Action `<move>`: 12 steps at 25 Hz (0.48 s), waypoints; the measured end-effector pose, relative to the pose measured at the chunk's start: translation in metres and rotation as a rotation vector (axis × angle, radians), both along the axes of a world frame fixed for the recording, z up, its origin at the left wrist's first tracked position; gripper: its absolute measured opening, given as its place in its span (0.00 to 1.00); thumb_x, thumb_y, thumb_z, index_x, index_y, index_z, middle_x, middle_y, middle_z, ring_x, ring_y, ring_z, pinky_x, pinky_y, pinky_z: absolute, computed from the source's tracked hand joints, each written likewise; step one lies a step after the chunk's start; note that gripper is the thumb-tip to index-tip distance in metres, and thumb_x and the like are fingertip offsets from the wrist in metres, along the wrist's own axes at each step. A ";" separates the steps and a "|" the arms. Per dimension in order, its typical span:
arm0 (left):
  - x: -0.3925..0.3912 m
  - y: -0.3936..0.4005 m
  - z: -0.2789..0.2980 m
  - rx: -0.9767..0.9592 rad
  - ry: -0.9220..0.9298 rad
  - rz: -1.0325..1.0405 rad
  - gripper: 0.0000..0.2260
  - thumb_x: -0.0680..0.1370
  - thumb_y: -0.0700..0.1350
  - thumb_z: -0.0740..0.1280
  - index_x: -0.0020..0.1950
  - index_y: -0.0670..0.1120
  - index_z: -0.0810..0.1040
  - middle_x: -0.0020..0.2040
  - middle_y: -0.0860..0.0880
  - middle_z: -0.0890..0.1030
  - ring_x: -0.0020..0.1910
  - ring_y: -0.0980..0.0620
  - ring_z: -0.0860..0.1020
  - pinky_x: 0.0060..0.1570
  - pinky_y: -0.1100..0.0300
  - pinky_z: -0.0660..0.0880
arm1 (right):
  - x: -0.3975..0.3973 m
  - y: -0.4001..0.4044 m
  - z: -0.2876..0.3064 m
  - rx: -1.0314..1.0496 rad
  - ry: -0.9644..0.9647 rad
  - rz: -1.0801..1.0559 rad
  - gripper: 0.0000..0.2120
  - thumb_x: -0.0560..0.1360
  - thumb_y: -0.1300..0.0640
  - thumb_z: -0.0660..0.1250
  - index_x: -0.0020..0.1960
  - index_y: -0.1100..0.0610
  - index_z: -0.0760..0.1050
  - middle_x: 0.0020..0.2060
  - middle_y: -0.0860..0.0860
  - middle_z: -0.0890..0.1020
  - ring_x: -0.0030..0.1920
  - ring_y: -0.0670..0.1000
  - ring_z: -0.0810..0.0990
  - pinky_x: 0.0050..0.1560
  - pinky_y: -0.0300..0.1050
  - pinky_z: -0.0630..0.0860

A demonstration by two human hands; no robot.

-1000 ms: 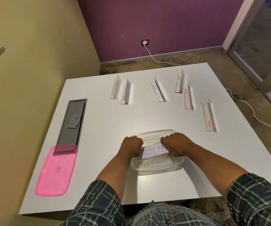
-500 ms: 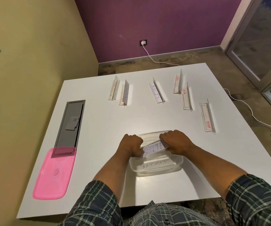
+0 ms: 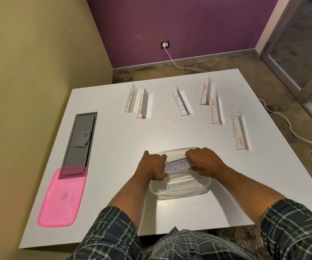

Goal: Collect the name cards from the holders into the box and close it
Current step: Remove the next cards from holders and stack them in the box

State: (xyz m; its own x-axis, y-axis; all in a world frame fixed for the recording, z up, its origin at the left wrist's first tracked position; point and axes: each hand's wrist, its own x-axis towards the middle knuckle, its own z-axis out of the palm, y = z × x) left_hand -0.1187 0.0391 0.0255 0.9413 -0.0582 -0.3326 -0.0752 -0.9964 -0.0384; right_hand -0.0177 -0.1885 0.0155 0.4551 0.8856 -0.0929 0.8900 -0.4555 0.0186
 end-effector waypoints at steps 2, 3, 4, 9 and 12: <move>0.001 -0.002 0.001 0.009 -0.004 0.007 0.20 0.73 0.60 0.67 0.58 0.48 0.74 0.53 0.48 0.81 0.52 0.44 0.80 0.58 0.48 0.63 | -0.002 0.004 -0.001 -0.061 0.004 -0.064 0.21 0.62 0.53 0.78 0.48 0.56 0.72 0.39 0.51 0.80 0.37 0.57 0.79 0.37 0.48 0.71; 0.000 -0.004 0.000 0.016 0.003 0.011 0.19 0.74 0.58 0.68 0.58 0.48 0.74 0.53 0.48 0.81 0.52 0.44 0.80 0.59 0.47 0.63 | -0.004 0.006 -0.001 -0.086 0.004 -0.090 0.20 0.64 0.54 0.77 0.49 0.56 0.71 0.39 0.51 0.80 0.37 0.57 0.80 0.39 0.49 0.70; -0.001 -0.006 -0.001 0.020 0.014 0.019 0.17 0.75 0.57 0.68 0.58 0.48 0.75 0.53 0.47 0.81 0.51 0.44 0.80 0.61 0.47 0.62 | -0.006 0.009 -0.002 -0.100 0.004 -0.108 0.18 0.64 0.56 0.76 0.48 0.56 0.71 0.38 0.51 0.80 0.36 0.57 0.80 0.39 0.48 0.69; -0.005 -0.010 -0.012 0.077 0.044 0.022 0.13 0.77 0.45 0.67 0.60 0.45 0.73 0.53 0.46 0.82 0.50 0.44 0.81 0.62 0.50 0.63 | -0.012 0.021 -0.009 -0.139 0.017 -0.118 0.17 0.71 0.63 0.67 0.60 0.57 0.71 0.49 0.55 0.80 0.46 0.60 0.80 0.36 0.49 0.65; -0.005 -0.007 -0.016 0.150 0.053 -0.038 0.12 0.77 0.39 0.65 0.60 0.45 0.73 0.52 0.45 0.82 0.50 0.44 0.82 0.63 0.51 0.63 | -0.012 0.025 -0.014 -0.174 0.041 -0.112 0.22 0.73 0.64 0.66 0.67 0.57 0.67 0.55 0.56 0.77 0.53 0.60 0.76 0.38 0.49 0.66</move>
State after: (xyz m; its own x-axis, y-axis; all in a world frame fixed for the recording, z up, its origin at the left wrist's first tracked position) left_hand -0.1236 0.0317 0.0100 0.9202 -0.0396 -0.3896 -0.1187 -0.9763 -0.1811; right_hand -0.0293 -0.1638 0.0012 0.5423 0.7989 -0.2602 0.8358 -0.5445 0.0702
